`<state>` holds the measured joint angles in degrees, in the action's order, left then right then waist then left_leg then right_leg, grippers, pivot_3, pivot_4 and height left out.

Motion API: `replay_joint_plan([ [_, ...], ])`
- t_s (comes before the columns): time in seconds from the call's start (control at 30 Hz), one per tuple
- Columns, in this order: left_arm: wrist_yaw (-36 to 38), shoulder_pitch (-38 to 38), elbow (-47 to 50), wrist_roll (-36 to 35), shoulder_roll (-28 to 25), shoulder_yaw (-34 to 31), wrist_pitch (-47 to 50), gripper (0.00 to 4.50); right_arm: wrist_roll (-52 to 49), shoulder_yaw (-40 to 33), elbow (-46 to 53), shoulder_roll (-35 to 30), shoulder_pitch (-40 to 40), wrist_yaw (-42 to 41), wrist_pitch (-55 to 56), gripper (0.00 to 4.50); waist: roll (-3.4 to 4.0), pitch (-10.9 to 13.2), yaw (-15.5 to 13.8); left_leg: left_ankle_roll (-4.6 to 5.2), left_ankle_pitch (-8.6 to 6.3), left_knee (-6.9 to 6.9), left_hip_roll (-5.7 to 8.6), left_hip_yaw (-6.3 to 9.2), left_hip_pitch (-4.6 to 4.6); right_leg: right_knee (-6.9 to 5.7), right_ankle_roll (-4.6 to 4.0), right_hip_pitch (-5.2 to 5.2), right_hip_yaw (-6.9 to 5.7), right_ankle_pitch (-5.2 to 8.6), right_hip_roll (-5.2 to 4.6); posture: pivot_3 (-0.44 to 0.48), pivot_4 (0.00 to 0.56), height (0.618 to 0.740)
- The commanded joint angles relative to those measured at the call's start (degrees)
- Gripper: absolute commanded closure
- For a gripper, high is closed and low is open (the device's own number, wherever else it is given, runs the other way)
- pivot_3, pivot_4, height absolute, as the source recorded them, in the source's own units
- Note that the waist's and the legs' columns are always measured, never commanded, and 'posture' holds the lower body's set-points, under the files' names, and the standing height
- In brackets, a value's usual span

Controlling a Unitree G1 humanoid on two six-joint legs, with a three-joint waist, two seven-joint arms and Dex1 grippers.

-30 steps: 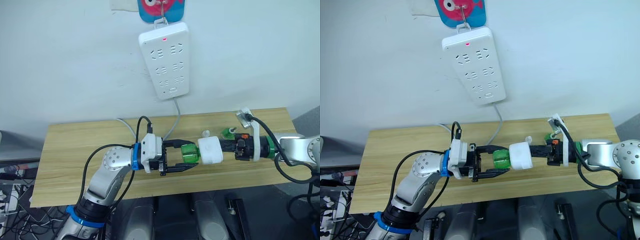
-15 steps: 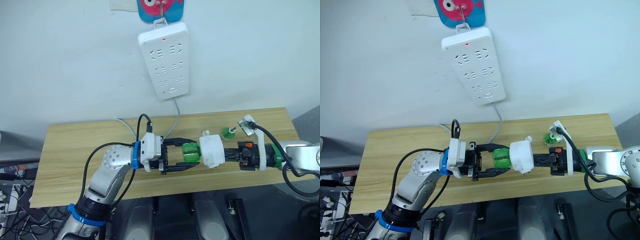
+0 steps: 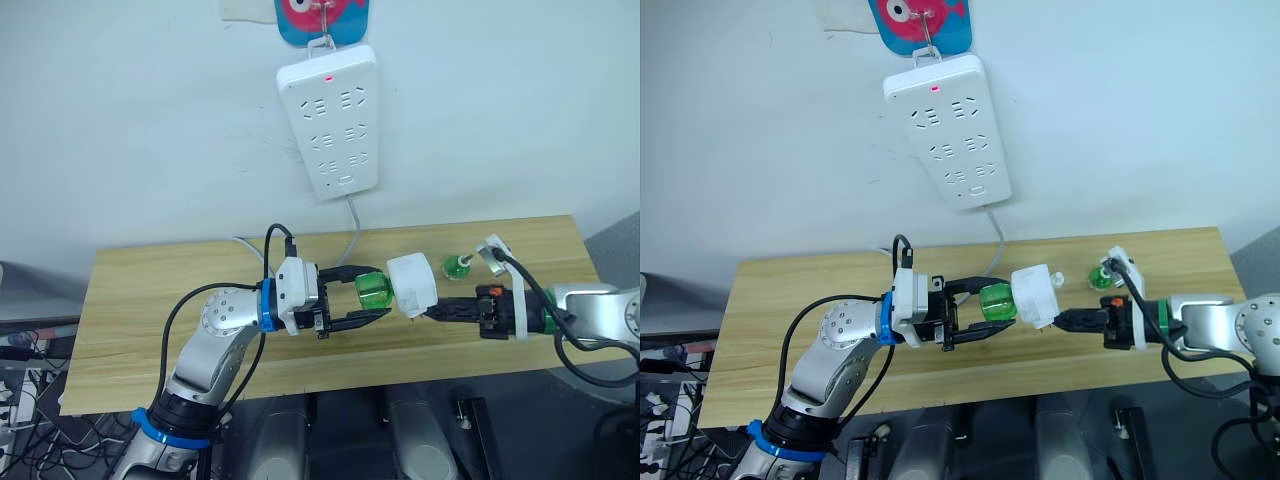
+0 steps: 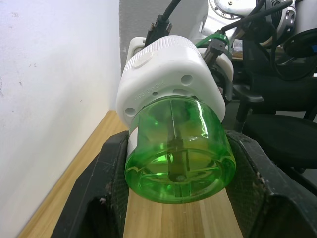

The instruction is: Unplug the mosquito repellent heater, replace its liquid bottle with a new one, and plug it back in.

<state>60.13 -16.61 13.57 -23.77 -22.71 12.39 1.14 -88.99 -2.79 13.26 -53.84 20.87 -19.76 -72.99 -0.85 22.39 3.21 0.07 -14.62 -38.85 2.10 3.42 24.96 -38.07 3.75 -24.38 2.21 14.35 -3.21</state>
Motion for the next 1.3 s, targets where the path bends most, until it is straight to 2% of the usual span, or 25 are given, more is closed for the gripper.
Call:
replay_joint_plan([
  [0.03,-0.21,0.08,1.86,-0.47,0.47,0.04,-0.41,2.25,-1.28,-1.34,2.69,0.81,-1.02,0.01,-0.30,4.44,0.01,-0.01,0.00,0.00,0.00,0.00,0.00,0.00,0.00,-0.01,0.00,0.00,0.01,0.00,0.00,-0.069,0.350,0.740],
  [0.2,0.79,-0.17,1.50,0.73,0.02,-0.19,-3.08,2.25,2.42,-2.11,2.79,-0.79,-2.53,-2.82,-0.81,4.44,0.01,-0.01,-0.02,0.00,0.00,0.00,0.01,0.00,0.00,0.00,0.00,0.00,0.00,0.00,0.00,-0.065,0.346,0.740],
  [0.4,2.25,-0.75,-3.48,6.18,-0.49,-0.96,-15.31,2.25,3.94,-4.74,-1.56,-4.19,-2.53,-6.26,-3.67,4.44,0.02,-0.06,-0.12,0.00,0.00,-0.03,0.02,-0.03,-0.01,-0.01,0.00,0.00,0.01,-0.01,0.00,-0.064,0.342,0.740],
  [0.43,2.13,-1.13,-4.77,6.93,-0.55,-1.25,-17.02,2.25,3.11,-5.29,-1.94,-4.48,-2.54,-6.19,-4.41,4.29,0.02,-0.06,-0.11,0.00,0.00,-0.03,0.02,-0.02,0.00,-0.01,0.00,0.00,0.00,-0.01,-0.01,-0.064,0.342,0.740],
  [0.53,1.55,-2.67,-9.13,9.56,-0.77,-2.18,-23.43,2.25,-2.97,-7.11,-3.15,-4.76,-3.43,-3.43,-5.75,3.62,0.01,-0.07,-0.13,0.00,0.00,-0.03,0.02,-0.02,0.00,-0.02,0.00,0.00,0.00,-0.01,-0.01,-0.064,0.342,0.740],
  [0.67,1.28,-3.21,-13.50,10.92,-1.00,-3.00,-30.93,2.25,-17.55,-7.27,-4.40,-5.00,-5.45,4.88,-1.30,2.13,-0.01,-0.08,-0.09,0.01,0.00,-0.03,0.02,-0.05,0.00,-0.01,0.00,0.01,0.02,-0.01,-0.02,-0.068,0.344,0.740],
  [0.77,5.10,-1.70,-14.01,6.41,-2.32,-2.71,-30.43,2.25,-6.82,-8.84,1.82,-5.19,-3.64,-2.73,0.02,1.04,0.00,-0.08,0.18,0.01,0.00,-0.03,0.02,-0.12,0.00,-0.02,0.03,0.00,0.06,-0.02,-0.04,-0.072,0.347,0.740],
  [0.87,7.50,-1.40,-14.17,4.05,-3.35,-2.87,-30.43,2.25,9.06,-6.11,8.56,-7.65,-2.03,-17.23,8.15,0.04,0.04,-0.10,0.13,0.01,0.00,-0.03,0.00,-0.08,-0.02,-0.05,0.03,-0.04,0.04,-0.02,0.02,-0.078,0.345,0.740],
  [0.93,8.65,-1.74,-14.81,3.66,-3.72,-2.96,-31.18,2.25,16.17,-4.38,9.26,-8.12,-1.44,-24.35,13.06,0.04,0.03,-0.10,0.11,0.00,0.00,-0.05,0.00,-0.04,-0.02,-0.02,0.03,-0.03,-0.01,-0.02,0.05,-0.078,0.345,0.740],
  [1.07,9.08,-3.04,-16.39,3.90,-3.36,-3.34,-32.60,2.25,24.11,-2.93,9.37,-7.14,-1.08,-33.05,19.48,0.04,0.03,-0.10,-0.08,0.00,0.00,-0.06,0.05,-0.05,-0.01,0.00,0.04,-0.01,-0.02,-0.02,0.04,-0.083,0.345,0.740],
  [1.2,10.02,-4.31,-17.92,4.96,-3.30,-3.03,-36.88,2.25,25.48,-3.18,8.32,-5.25,-0.20,-32.70,18.30,0.04,0.02,-0.11,-0.02,0.00,0.01,-0.06,0.07,-0.06,-0.01,-0.01,0.05,-0.01,0.00,-0.03,-0.03,-0.081,0.346,0.740],
  [1.3,10.23,-5.95,-21.25,7.34,-3.47,-2.95,-43.57,2.25,13.78,-5.19,2.96,-4.98,0.95,-25.92,5.73,0.04,0.01,-0.11,0.01,-0.01,0.01,-0.07,0.04,-0.05,-0.01,-0.02,0.04,-0.01,0.00,-0.04,-0.06,-0.081,0.346,0.740],
])
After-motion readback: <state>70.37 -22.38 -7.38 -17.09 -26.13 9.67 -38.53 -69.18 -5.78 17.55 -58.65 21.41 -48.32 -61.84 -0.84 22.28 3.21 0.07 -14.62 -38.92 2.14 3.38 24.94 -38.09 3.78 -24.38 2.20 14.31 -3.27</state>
